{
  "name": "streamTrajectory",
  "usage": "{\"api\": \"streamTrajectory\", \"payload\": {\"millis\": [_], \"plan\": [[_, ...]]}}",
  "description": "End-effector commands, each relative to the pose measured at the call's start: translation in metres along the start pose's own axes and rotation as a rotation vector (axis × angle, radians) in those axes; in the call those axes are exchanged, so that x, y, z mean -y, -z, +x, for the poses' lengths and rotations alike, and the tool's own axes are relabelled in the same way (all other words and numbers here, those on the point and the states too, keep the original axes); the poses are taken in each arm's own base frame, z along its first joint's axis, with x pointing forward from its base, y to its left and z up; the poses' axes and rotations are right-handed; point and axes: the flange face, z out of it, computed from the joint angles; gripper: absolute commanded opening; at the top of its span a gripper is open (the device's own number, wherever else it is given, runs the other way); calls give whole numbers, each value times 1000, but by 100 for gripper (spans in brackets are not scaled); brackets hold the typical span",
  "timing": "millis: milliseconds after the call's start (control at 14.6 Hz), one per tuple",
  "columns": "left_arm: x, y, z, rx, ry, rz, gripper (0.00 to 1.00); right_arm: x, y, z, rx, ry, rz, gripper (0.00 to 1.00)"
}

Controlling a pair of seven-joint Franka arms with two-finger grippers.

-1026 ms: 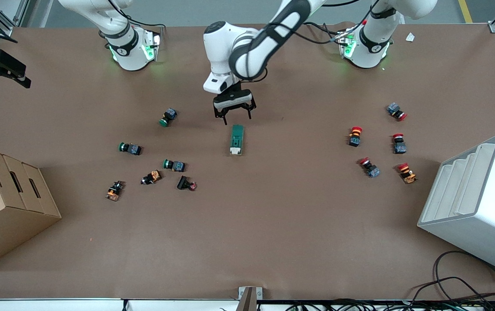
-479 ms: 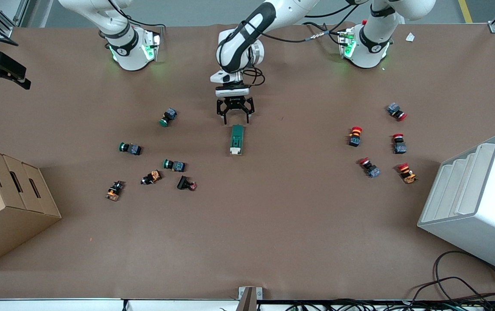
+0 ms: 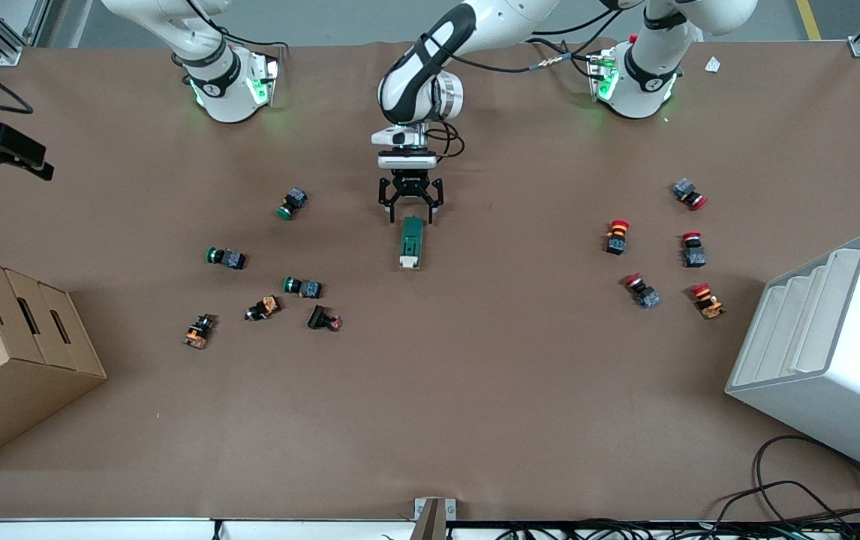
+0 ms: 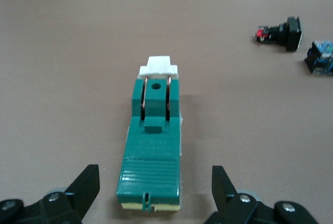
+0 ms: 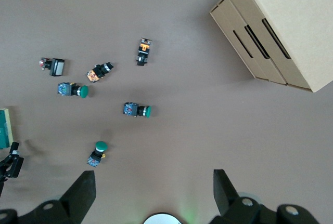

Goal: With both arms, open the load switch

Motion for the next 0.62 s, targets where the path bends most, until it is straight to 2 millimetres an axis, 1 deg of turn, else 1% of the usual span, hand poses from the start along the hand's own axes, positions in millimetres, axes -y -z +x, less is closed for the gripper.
{"api": "streamTrajectory", "payload": {"millis": [0,68,137,205,274,342,547], "plan": [[5,-10,-6,-56,15,1,96,-11,-28,23,43,-22,-30,100],[10,-17,-15,-83,-8,5,96,-14,-30,25,44,-41,-25,100],[13,-21,-18,-114,1,-1,96,-14,-36,25,61,-43,-22,100],[15,-23,-23,-125,24,-9,96,-10,-38,26,65,-67,-22,100],[15,-25,-28,-137,31,-18,97,-5,-42,28,74,-142,-16,100],[18,-29,-31,-155,22,-8,97,5,-52,34,88,-200,-20,100],[21,-34,-38,-179,1,-5,99,49,-71,43,115,-356,-49,100]]}}
